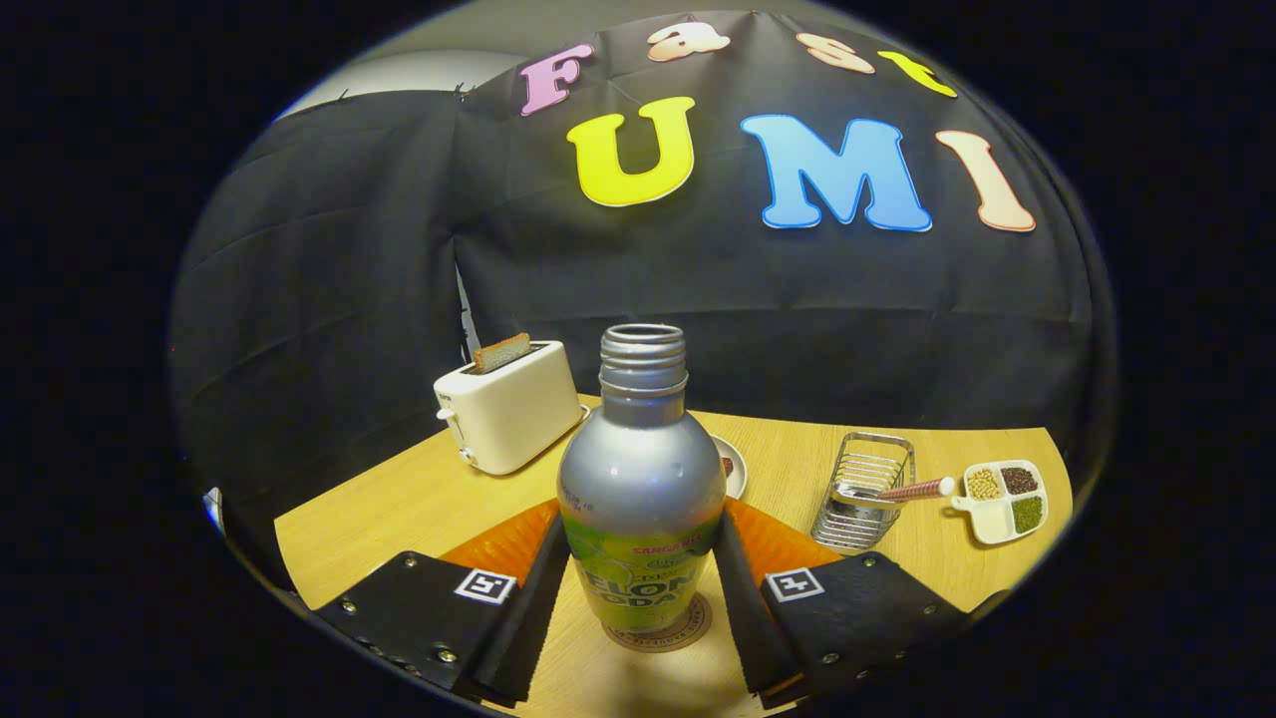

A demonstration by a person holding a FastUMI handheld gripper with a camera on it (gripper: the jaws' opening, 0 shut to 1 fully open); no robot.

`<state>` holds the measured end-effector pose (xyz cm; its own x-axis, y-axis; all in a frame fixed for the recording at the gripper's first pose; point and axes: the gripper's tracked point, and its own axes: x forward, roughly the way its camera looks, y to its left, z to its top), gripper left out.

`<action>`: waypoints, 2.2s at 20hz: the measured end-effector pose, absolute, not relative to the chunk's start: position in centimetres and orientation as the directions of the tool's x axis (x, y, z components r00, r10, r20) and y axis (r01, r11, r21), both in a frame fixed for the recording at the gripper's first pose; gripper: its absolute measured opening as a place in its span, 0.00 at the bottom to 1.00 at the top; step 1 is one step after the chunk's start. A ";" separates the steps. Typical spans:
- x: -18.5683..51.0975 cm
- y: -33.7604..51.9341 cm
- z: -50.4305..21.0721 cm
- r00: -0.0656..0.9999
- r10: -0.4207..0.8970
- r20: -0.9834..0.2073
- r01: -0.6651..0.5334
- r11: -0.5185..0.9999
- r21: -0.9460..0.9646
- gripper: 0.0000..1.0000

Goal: Take the bottle from table, then pour the juice into the cup, finally place the bottle on the coaster

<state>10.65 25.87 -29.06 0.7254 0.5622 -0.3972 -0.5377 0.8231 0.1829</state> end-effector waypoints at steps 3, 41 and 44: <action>10.8 26.1 -30.7 0.728 0.554 -0.404 -0.531 0.828 0.180 0.76; 7.2 10.8 -4.3 0.984 0.139 -0.107 -0.140 0.990 0.003 0.99; 6.3 8.9 -1.8 0.990 0.092 -0.104 -0.095 0.995 -0.025 0.99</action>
